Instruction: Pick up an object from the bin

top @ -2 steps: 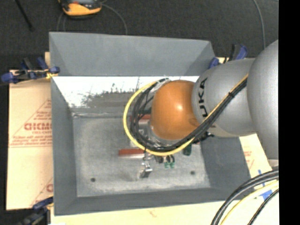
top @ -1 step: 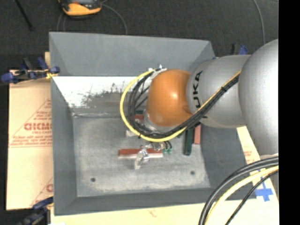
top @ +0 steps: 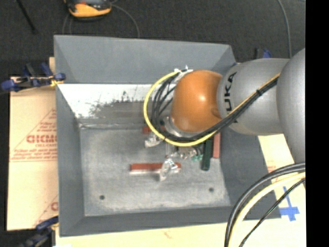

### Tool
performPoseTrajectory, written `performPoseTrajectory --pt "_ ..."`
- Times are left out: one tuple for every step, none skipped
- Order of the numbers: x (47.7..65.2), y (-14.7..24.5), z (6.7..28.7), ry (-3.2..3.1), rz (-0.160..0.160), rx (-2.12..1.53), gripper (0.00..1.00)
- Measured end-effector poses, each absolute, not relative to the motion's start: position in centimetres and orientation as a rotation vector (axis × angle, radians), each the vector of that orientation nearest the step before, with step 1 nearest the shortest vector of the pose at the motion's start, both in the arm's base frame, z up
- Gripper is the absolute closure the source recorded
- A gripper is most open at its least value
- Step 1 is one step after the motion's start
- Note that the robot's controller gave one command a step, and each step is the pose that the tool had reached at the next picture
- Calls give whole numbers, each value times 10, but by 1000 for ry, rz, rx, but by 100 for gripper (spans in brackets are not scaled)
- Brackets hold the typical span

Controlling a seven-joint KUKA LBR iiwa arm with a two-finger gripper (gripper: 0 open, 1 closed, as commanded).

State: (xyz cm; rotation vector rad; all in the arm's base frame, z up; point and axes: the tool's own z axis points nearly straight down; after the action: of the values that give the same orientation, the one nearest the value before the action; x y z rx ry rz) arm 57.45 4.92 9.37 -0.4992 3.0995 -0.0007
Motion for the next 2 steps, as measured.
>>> performPoseTrajectory --pt "547 58 81 3149 -13 -12 100" --pt "547 58 80 3150 -12 -11 100"
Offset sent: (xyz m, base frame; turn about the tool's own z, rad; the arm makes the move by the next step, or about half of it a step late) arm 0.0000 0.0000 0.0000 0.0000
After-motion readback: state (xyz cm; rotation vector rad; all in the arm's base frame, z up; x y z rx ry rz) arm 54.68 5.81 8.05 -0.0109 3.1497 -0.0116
